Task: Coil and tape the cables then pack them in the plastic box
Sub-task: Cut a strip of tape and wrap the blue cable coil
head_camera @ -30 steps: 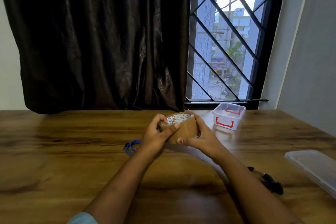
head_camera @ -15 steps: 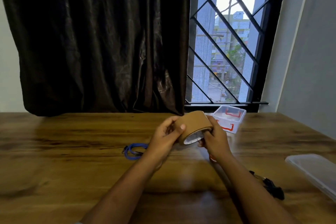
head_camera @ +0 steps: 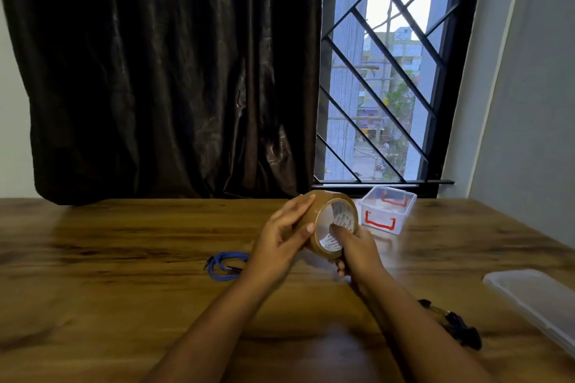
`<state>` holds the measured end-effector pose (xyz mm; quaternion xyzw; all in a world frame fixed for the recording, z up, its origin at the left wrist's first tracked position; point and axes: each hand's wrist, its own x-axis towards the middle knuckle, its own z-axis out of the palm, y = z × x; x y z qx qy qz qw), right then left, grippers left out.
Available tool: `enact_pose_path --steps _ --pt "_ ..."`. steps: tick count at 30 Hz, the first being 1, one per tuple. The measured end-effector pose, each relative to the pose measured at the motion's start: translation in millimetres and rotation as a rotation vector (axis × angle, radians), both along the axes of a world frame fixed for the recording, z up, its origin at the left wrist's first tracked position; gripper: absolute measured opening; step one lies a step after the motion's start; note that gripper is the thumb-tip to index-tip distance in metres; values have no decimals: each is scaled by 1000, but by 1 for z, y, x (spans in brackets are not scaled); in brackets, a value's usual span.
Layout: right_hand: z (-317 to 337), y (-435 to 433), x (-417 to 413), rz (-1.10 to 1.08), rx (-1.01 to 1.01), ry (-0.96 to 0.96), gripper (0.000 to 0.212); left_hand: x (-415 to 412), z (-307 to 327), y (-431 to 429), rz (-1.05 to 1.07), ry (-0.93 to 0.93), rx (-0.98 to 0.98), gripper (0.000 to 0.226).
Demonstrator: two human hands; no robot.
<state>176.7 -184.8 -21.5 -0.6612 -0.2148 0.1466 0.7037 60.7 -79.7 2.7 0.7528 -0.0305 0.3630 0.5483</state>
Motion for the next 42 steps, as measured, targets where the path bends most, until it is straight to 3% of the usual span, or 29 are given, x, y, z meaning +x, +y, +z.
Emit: enact_pose_path --steps 4,9,18,24,33,37,40,42 --pt "9 -3 -7 79 -6 83 17 -3 -1 -1 53 20 205 63" --pt "13 -3 -7 157 -59 122 14 -4 -5 0 75 10 256 89" --pt "9 -2 -3 182 -120 79 24 -3 5 2 2 -10 -15 74" --pt "9 -3 -2 226 -173 -17 22 -2 6 12 -2 7 -256 47" --pt "5 -3 5 140 -277 -234 25 1 -4 16 27 136 -424 35" --pt "5 -7 9 -47 -516 -600 23 2 -4 13 22 185 -426 36" --pt "13 -4 1 -99 -353 -747 26 5 -3 9 33 206 -387 37" --pt "18 -3 -6 -24 -244 -779 22 7 -3 6 38 221 -359 38"
